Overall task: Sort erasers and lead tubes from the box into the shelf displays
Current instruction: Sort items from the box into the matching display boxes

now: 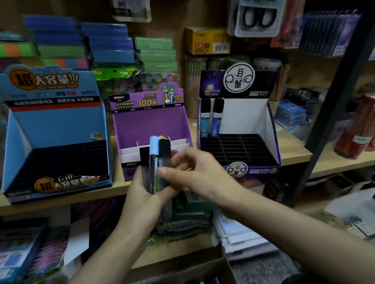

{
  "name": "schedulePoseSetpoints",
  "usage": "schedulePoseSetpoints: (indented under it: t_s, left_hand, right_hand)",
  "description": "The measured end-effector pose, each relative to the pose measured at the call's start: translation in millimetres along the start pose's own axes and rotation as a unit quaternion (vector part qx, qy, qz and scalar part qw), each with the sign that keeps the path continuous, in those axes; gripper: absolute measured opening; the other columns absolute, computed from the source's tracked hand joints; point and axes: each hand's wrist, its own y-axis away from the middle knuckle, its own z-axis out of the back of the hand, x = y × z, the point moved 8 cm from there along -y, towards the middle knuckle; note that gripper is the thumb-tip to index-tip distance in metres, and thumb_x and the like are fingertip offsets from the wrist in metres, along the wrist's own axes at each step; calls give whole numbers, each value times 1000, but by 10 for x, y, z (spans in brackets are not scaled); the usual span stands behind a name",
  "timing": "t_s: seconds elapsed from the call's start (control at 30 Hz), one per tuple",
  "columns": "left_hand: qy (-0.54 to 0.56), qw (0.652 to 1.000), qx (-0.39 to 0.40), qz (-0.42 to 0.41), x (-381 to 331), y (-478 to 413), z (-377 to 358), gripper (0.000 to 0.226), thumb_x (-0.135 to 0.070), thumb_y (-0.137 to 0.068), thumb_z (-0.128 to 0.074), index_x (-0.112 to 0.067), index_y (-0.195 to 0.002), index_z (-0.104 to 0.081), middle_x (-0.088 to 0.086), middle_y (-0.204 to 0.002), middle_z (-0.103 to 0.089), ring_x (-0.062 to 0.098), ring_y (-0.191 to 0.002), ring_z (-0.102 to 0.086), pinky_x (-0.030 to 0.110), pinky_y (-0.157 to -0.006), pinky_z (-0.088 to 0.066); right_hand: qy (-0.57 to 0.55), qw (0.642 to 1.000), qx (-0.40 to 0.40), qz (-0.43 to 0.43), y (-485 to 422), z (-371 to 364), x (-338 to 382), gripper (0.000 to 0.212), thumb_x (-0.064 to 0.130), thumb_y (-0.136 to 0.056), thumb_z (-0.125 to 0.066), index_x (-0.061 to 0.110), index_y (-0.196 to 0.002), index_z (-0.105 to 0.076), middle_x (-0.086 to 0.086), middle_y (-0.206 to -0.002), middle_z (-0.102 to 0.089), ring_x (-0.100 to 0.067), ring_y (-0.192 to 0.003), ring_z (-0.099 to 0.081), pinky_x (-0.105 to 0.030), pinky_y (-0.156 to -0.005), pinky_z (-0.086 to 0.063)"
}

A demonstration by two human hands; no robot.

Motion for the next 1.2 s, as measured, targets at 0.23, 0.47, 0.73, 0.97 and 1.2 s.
schedulePoseSetpoints:
  t_s: [0.23, 0.47, 0.73, 0.97, 1.2]
  left_hand:
    - [24, 999, 24, -5, -79, 30, -51, 53, -26, -56, -78, -20, -105, -58, 0, -90, -73, 10, -80, -68, 22, -65, -55]
    - [87, 996, -15, 0, -92, -57, -40, 40, -20, -62, -71, -23, -99, -60, -8, -80, -74, 5, -73, -69, 17, -58, -53]
    - [109, 992, -42, 39, -192, -145, 95, 20, -32, -88, -58, -21, -103, -63, -2, -74, -73, 5, -58, -66, 19, -39, -44]
    - [107, 993, -26, 43, -163, -140, 129, 45, -41, -70, -64, -26, -112, -62, -1, -94, -75, 9, -78, -71, 31, -64, -52]
    - [144, 989, -8, 41, -159, -152, 128, 38, -35, -69, -63, -23, -106, -64, 4, -86, -75, 10, -67, -70, 21, -52, -54]
  right_hand:
    - [-157, 985, 25, -62, 24, 42, -69, 11, 11, -87, -65, 7, -83, -56, 1, -56, -59, -3, -42, -53, -13, -39, -40]
    - [-211, 975, 37, -57, -50, 240, -27, 12, 3, -92, -53, 2, -95, -64, -6, -74, -69, -13, -59, -63, -20, -56, -53]
    - [83, 955, -256, 127, -347, 1636, 400, 9, 5, -88, -61, 13, -91, -62, 2, -77, -61, -16, -80, -58, -34, -80, -51]
    - [222, 922, -288, 130, -691, 1748, -9, 15, 5, -93, -54, -1, -105, -62, -12, -94, -64, -28, -88, -64, -44, -85, -53]
    - [290, 922, -221, 130, -870, 1645, -123, 5, 4, -92, -53, 4, -90, -58, -6, -82, -59, -31, -85, -61, -45, -80, -50]
